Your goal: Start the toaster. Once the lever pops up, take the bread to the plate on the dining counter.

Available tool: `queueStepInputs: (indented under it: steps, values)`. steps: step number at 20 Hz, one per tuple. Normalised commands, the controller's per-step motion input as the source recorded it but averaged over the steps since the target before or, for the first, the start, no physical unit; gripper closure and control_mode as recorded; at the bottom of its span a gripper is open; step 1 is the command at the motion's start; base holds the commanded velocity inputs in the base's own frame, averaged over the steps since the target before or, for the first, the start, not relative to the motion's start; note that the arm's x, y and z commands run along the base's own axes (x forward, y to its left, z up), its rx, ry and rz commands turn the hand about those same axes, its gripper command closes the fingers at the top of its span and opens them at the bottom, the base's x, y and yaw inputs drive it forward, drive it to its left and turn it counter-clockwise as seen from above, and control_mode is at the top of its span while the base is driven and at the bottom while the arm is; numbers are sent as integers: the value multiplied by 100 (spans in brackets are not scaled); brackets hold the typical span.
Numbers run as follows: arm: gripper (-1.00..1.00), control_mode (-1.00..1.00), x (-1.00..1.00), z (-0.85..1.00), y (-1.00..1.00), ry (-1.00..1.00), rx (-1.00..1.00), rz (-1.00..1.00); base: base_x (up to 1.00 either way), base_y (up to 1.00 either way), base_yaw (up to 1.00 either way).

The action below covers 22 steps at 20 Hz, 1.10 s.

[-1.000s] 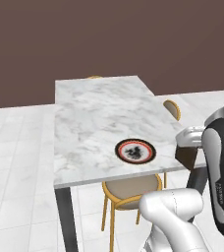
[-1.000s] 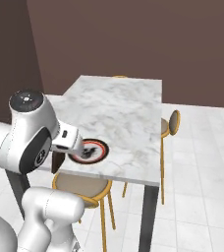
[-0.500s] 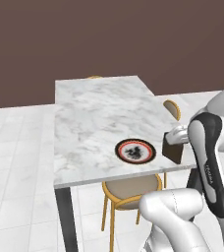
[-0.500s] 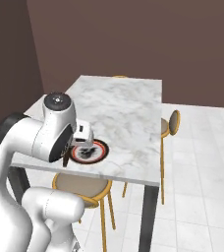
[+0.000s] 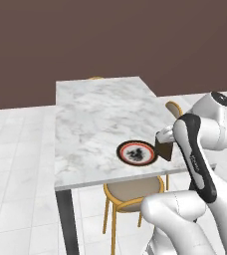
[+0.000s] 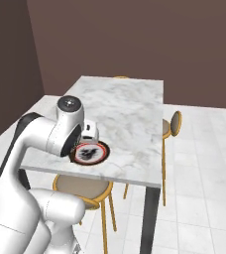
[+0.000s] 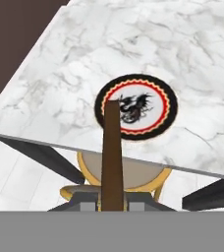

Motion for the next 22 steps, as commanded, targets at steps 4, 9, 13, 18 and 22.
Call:
queueStepInputs:
  steps: [4,9,13,18,22]
  values:
    - [100,-100,55,-20,9,0,0,-2,0,0,0]
    - [100,-100,51,-20,5,0,0,-1,0,0,0]
    - [100,-100,41,-15,0,0,0,0,0,0,0]
    - [100,-100,38,-15,1,0,0,0,0,0,0]
    - [100,-100,32,-20,4,0,0,0,0,0,0]
